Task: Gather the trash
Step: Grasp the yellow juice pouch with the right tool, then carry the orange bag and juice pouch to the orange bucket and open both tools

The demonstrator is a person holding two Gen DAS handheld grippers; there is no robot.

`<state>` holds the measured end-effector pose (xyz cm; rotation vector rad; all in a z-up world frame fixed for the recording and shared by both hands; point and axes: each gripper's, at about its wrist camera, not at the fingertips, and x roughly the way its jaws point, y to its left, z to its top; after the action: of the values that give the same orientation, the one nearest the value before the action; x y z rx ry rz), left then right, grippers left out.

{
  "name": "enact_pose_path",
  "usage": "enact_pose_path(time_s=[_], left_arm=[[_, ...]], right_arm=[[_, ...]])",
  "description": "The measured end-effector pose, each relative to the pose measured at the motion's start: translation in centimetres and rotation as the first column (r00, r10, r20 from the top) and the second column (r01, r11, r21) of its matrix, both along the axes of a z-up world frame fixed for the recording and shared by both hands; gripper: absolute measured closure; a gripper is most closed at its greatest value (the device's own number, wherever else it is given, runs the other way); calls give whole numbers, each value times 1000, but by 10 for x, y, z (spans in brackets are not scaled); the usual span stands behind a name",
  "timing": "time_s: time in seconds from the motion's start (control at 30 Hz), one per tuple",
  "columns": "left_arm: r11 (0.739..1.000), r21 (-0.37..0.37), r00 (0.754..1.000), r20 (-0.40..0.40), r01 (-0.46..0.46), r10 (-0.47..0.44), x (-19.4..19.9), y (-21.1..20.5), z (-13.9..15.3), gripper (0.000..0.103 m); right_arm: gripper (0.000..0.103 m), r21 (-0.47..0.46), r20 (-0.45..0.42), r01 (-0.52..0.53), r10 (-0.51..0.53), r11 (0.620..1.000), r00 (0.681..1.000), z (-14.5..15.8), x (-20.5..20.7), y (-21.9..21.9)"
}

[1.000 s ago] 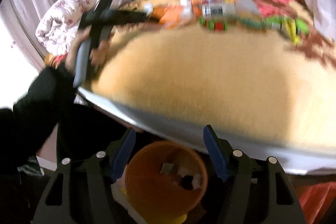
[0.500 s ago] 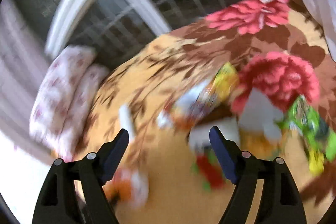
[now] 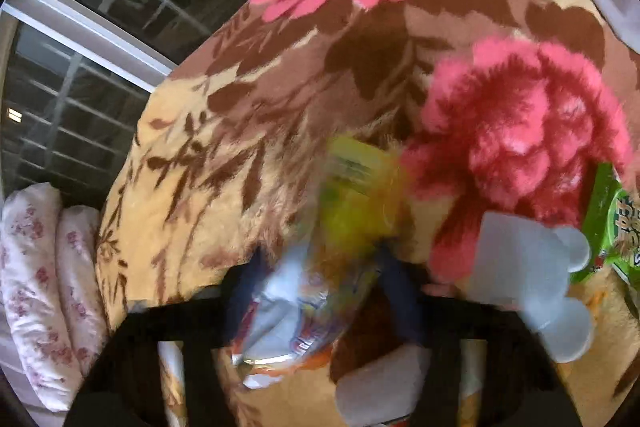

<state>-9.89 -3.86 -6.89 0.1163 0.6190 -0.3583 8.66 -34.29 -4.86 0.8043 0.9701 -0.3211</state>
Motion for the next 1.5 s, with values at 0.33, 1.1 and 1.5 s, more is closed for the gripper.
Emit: enact_pose_path(time_s=[0.33,1.1,1.5], left_arm=[[999,-52,1000,-17,6,-7,1,5,1,77],[964,-171,978,-5,203,-207,-86,25,44,80],[951,-45,947,-90,307,-310,-161,31,37,80]], right_arm=[[71,-76,188,-53,67,996,980,35,-34,8],[71,-521,318,-317,524,793,790,54,-351,69],[71,-481,312,-390,569,785,761,8,-417,88]])
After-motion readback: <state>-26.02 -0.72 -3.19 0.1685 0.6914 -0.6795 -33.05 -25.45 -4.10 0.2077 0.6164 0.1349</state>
